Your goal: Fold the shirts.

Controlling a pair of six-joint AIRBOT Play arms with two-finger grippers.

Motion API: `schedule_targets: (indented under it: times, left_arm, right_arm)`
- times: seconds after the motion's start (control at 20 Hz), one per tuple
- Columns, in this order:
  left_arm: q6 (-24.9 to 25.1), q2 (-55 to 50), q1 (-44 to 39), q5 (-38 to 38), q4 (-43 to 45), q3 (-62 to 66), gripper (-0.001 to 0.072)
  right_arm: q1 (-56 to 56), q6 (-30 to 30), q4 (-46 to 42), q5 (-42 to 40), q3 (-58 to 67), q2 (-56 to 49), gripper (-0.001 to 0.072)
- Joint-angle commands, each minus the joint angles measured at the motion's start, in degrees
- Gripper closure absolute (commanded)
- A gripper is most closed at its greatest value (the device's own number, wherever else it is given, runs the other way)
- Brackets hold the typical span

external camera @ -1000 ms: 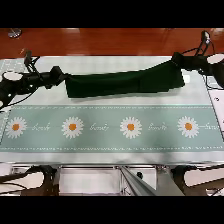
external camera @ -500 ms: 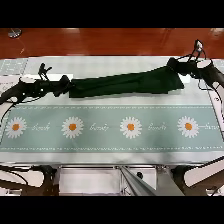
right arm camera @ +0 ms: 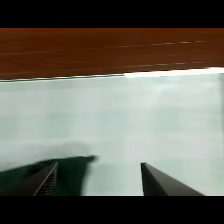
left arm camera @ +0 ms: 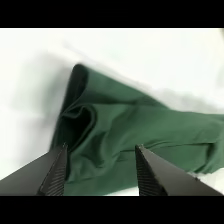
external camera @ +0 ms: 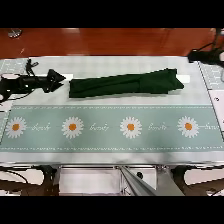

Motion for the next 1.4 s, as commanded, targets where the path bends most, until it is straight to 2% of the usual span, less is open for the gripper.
schedule_targets:
  times: [0.0,0.2,0.35,0.4,0.5,0.65,0.85,0.95,1.05,1.1,1.2,1.25,1.35]
  left_arm:
    - [1.0,2.7,2.4,-3.3,-0.1,2.1,0.0193]
    - [1.6,4.7,1.7,-8.2,-0.2,2.2,0.0195]
    - [1.6,4.8,0.5,-16.3,-0.1,2.1,0.0195]
    - [1.9,4.8,0.0,-18.2,-0.1,2.1,0.0197]
    - [3.8,4.9,-1.5,-19.3,-0.1,2.1,0.0277]
    - [4.6,5.0,-4.2,-17.9,-0.1,2.1,0.0276]
    - [6.9,5.0,-6.7,-16.0,-0.2,2.1,0.0276]
    - [7.0,5.0,-7.0,-14.9,-0.2,2.1,0.0276]
    - [7.0,5.0,-6.9,-14.6,-0.2,2.1,0.0276]
    - [7.0,5.0,-6.9,-14.6,-0.2,2.1,0.0276]
    - [7.0,5.0,-6.8,-14.6,-0.2,2.1,0.0276]
    - [7.0,5.0,-6.8,-14.6,-0.1,2.1,0.0276]
    - [7.4,5.0,-6.8,-14.6,-0.1,2.1,0.0276]
  right_arm:
    - [-5.5,7.6,-7.7,9.2,3.0,0.5,0.0118]
    - [-12.5,3.2,17.8,21.0,3.0,-5.6,0.0111]
    - [-12.9,3.2,26.7,24.6,3.0,-10.3,0.0113]
    - [-12.1,3.2,26.9,25.2,3.0,-11.5,0.0113]
    - [-9.5,3.6,25.3,26.2,3.0,-13.9,0.0112]
    - [-5.0,6.2,21.2,26.3,3.0,-17.1,0.0102]
    - [1.3,2.2,28.0,24.9,3.0,-19.4,0.0102]
    - [4.2,2.3,28.5,24.8,3.0,-19.8,0.0106]
    - [6.4,2.3,27.4,24.8,3.0,-19.8,0.0141]
    - [6.9,2.3,27.4,24.9,3.0,-19.8,0.0267]
    - [6.9,2.4,27.5,25.1,3.0,-19.7,0.0601]
    - [6.5,2.4,27.4,25.9,3.0,-19.3,0.0671]
    - [5.8,1.4,27.3,26.8,3.0,-17.5,0.0671]
